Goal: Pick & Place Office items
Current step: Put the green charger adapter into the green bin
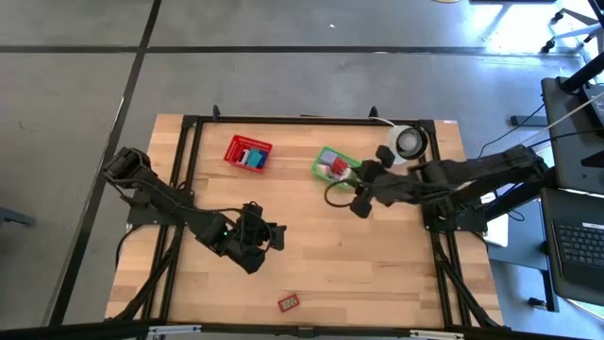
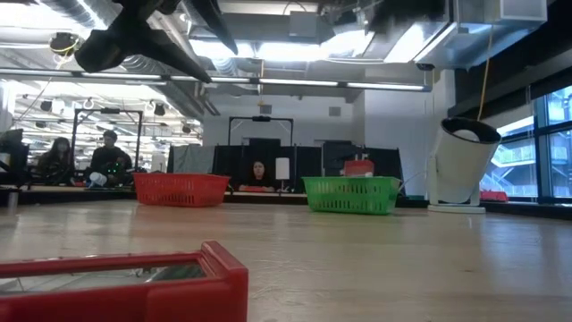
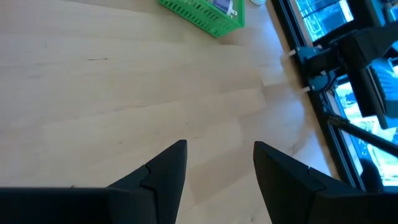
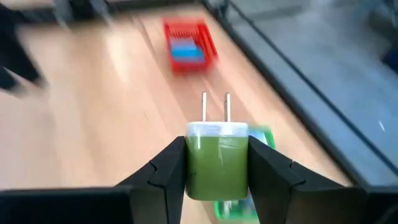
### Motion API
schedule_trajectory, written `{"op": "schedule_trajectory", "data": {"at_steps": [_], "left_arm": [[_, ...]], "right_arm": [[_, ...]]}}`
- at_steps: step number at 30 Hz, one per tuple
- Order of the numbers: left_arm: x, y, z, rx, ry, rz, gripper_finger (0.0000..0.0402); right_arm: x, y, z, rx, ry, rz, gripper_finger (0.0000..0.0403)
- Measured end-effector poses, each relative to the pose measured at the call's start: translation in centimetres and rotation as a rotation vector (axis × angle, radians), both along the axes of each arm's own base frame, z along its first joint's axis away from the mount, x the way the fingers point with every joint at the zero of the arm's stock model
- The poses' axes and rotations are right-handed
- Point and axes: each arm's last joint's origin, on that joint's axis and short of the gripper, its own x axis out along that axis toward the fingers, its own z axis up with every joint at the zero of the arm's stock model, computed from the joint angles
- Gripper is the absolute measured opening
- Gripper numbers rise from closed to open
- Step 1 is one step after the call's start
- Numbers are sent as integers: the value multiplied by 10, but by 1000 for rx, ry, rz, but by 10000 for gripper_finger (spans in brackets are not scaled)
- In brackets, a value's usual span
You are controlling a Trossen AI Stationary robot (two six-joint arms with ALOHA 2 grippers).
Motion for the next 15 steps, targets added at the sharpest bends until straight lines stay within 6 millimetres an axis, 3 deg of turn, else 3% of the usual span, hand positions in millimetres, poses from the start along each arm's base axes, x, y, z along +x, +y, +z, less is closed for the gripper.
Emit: {"op": "schedule_trajectory", "data": {"at_steps": [6,10,15], "left_arm": [[3,5,0,-4,-5,18,181],[5,10,0,8,2,26,181],[9,19,0,78,47,-1,181]], "right_arm": [[-4,-28,-72,50,124,-178,140],[-8,-48,-104,109,136,-274,140],[-8,-70,-131,242,14,-354,142]]}}
